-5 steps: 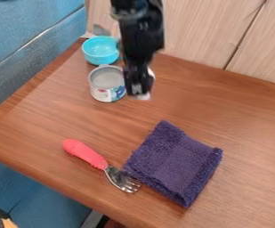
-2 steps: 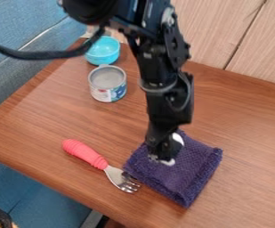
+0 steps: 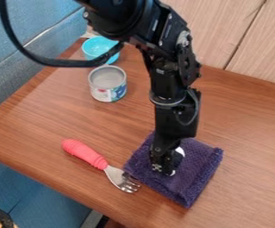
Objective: Moved the black and white object from the blue bowl to the purple towel
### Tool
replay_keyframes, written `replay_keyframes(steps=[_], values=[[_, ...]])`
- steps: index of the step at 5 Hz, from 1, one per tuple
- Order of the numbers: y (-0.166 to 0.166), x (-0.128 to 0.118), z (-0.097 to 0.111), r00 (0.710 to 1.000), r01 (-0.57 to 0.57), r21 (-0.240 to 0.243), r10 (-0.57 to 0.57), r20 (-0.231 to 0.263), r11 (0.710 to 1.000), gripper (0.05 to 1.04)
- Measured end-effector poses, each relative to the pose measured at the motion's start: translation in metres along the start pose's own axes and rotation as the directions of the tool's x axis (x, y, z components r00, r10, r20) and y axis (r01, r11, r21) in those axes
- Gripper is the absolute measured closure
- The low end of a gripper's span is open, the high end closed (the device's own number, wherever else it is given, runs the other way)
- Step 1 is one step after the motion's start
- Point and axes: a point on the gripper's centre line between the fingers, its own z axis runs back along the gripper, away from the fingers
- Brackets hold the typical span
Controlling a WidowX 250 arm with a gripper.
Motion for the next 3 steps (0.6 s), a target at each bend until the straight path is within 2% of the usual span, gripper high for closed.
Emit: replay_keyframes(steps=[1,2,3], values=[[0.002,-0.001,0.001,1.000,-0.012,0.008,0.012,-0.012,1.000,0.073],[0.004,-0.002,0.003,0.999,-0.022,0.012,0.022,-0.029,1.000,0.077],[0.011,0.001,0.013,1.000,-0.025,0.040,0.026,-0.018,0.999,0.083]])
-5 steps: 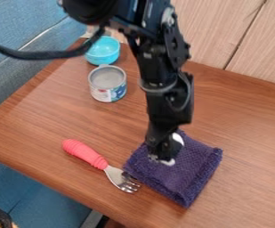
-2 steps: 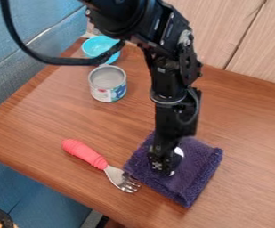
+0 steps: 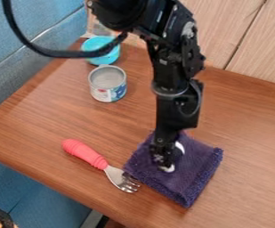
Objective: Moved the black and white object from the blue bowl to the purple towel
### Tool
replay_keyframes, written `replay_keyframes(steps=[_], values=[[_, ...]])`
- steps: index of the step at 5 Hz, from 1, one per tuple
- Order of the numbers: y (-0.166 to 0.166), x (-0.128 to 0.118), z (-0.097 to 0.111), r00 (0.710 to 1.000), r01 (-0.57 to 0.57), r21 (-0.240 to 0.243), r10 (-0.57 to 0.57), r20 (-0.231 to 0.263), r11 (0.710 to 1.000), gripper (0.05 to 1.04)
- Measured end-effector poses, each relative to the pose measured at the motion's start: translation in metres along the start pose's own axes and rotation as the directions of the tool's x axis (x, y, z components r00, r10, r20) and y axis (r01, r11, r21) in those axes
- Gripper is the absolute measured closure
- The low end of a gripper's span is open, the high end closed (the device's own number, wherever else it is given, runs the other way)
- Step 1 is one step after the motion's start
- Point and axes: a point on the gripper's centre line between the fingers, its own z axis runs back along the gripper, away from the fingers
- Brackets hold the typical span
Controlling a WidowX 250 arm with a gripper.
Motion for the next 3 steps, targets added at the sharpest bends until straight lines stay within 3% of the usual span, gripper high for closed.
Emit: replay_keyframes(steps=[2,3], values=[[0.017,-0.002,0.049,0.997,-0.050,0.108,0.043,0.061,0.993,0.083],[0.021,-0.006,0.061,0.998,-0.039,0.130,0.033,0.050,0.991,0.083]])
